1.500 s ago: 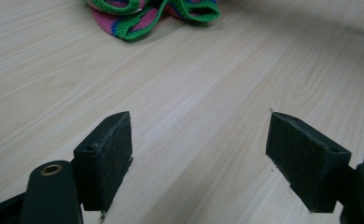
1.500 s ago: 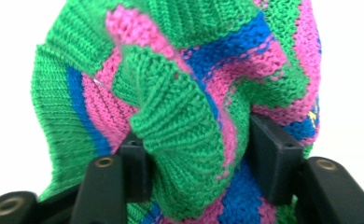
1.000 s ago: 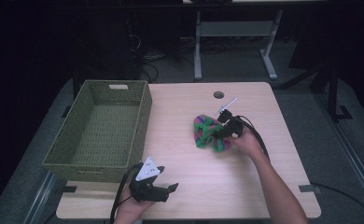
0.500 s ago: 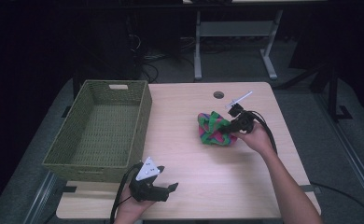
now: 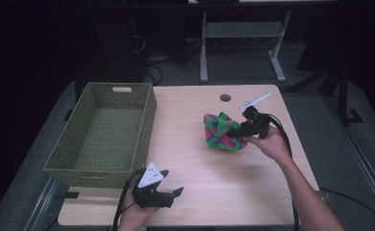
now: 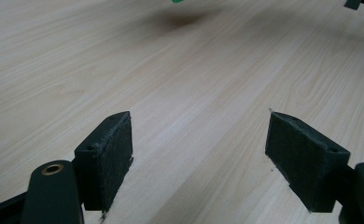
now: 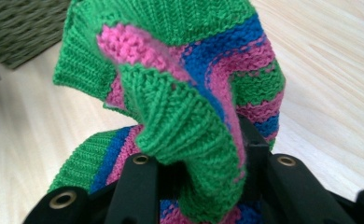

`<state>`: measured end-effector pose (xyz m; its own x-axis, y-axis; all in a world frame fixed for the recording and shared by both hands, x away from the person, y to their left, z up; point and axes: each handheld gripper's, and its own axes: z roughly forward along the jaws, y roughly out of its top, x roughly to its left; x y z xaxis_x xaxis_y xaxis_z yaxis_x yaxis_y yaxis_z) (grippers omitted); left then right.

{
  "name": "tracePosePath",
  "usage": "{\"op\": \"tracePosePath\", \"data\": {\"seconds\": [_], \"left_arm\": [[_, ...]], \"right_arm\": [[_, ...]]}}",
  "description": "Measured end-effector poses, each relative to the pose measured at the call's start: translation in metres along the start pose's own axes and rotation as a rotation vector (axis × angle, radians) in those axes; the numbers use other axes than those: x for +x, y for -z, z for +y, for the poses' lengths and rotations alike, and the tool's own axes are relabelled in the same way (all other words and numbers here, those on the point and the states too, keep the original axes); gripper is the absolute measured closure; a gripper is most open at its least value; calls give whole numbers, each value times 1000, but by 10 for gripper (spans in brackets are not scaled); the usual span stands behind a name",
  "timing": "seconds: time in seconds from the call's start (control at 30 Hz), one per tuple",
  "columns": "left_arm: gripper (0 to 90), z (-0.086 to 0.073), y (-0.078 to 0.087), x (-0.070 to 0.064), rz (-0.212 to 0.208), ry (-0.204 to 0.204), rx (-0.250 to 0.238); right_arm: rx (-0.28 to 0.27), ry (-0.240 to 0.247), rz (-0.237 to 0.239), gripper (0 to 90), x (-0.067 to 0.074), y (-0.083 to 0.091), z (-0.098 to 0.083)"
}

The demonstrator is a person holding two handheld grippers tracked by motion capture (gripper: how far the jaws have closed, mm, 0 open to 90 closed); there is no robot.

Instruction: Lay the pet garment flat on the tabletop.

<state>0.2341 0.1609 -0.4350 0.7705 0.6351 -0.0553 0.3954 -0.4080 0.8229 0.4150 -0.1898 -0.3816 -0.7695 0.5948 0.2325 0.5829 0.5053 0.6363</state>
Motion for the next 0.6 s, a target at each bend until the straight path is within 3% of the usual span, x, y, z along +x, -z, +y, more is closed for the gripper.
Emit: {"op": "tracePosePath", "data": {"seconds": [0.17,0.6], "left_arm": [[227,0,2,-1,5,-3,-17],[226,0,3,-1,1,0,-31]], "right_arm": [[-23,56,11,670,15,9,1],[-24,127,31,669,37,17,-8]]}}
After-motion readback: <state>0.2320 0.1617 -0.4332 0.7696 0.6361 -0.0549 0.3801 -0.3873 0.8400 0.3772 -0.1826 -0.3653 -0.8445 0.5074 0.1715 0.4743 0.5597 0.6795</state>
